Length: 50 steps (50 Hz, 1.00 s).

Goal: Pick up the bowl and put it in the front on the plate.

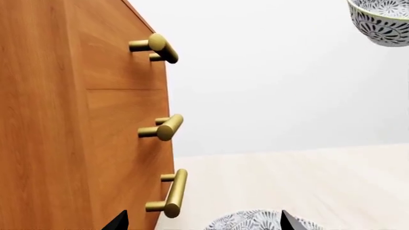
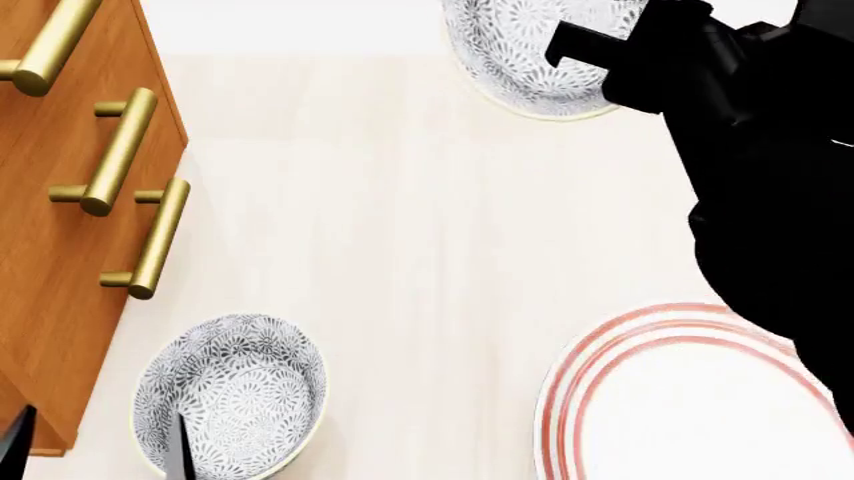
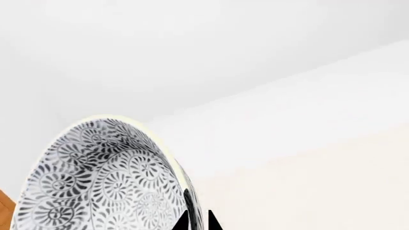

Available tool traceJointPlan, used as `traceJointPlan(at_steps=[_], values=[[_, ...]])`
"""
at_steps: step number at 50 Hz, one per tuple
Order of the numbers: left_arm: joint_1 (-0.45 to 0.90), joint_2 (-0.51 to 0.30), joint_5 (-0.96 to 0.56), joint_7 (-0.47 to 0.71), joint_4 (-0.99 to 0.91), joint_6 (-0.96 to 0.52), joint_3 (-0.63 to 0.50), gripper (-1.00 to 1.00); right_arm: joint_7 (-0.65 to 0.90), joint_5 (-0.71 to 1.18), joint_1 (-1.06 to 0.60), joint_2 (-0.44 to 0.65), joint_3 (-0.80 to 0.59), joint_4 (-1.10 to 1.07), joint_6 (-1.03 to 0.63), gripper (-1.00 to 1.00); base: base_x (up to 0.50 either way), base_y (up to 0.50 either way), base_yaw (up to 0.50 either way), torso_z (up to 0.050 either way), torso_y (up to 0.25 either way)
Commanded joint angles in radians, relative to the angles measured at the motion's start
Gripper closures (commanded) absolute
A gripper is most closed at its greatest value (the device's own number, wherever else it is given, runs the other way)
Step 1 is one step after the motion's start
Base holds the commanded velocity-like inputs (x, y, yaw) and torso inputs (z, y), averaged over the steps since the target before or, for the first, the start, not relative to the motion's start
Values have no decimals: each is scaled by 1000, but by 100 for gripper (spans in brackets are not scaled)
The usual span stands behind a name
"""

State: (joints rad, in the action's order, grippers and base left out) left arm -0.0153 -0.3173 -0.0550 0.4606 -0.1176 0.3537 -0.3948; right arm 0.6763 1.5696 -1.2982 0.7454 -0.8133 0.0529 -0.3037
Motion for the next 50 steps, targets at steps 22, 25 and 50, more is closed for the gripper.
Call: traceJointPlan(at_steps=[22, 25, 50], values=[[1, 6, 45, -11, -30, -38, -5, -100, -355, 163, 451, 727, 125, -390, 292, 100, 0, 0, 0, 0, 0], [2, 5, 47, -10, -33, -45, -7, -100, -366, 177, 473, 744, 116, -370, 320, 100, 0, 0, 0, 0, 0], [6, -3, 49, -2, -46, -59, -12, -100, -447, 173, 593, 758, 37, -380, 391, 100, 0, 0, 0, 0, 0]])
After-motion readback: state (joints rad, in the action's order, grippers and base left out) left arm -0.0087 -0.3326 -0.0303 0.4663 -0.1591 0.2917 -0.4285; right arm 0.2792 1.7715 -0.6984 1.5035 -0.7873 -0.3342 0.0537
